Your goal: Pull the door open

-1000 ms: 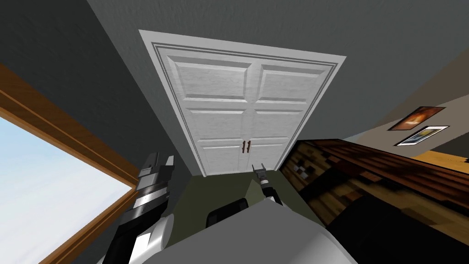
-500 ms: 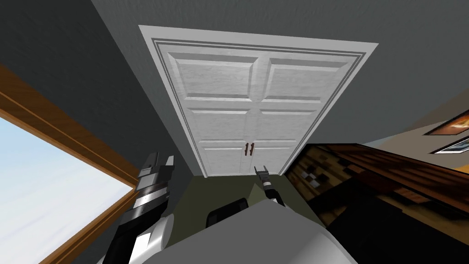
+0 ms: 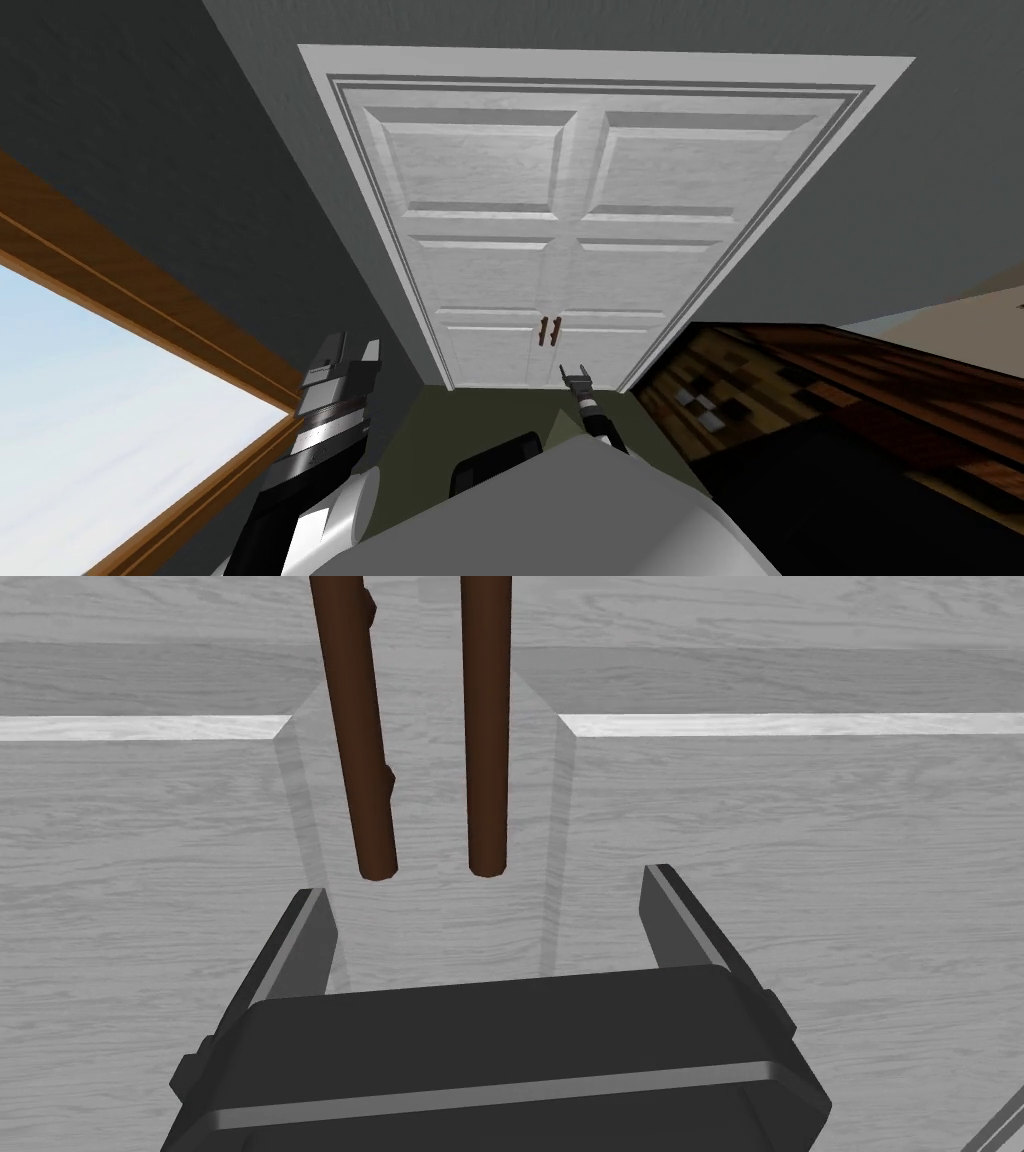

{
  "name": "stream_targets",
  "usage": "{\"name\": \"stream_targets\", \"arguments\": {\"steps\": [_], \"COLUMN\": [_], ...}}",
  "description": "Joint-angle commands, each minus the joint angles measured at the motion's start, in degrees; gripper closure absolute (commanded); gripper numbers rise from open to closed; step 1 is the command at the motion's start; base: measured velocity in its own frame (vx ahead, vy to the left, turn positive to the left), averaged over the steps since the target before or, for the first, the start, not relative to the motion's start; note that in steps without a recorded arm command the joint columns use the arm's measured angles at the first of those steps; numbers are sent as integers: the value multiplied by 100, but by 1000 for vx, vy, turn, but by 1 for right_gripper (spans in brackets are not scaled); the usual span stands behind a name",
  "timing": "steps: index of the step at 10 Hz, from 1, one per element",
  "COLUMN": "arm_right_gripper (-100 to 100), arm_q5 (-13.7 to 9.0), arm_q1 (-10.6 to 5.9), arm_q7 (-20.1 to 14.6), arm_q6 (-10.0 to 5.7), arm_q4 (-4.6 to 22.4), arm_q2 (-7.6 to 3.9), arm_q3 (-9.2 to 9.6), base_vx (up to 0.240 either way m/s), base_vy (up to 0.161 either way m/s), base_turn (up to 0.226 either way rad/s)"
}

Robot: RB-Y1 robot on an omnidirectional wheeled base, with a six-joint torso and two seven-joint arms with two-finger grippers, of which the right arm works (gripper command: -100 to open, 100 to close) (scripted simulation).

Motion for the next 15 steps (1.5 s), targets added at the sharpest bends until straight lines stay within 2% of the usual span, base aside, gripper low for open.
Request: {"name": "stream_targets", "arguments": {"steps": [1,4,5,6,9,10,15], "arm_right_gripper": [-100,-100,-100,-100,-100,-100,-100], "arm_q5": [-106,-254,-223,-254,-294,-330,-444], "arm_q1": [-39,-122,-94,20,162,272,580], "arm_q7": [-195,-475,-412,-430,-424,-418,-397], "arm_q6": [-61,-151,-129,-133,-128,-122,-100], "arm_q4": [156,401,343,422,522,606,863], "arm_q2": [-55,-141,-131,-168,-221,-268,-419], "arm_q3": [48,118,103,74,15,-40,-230], "base_vx": [116,159,67,-69,-155,-147,-102], "base_vy": [-34,-49,-27,-8,13,-15,-20], "base_turn": [103,83,19,-135,-75,-127,-90]}}
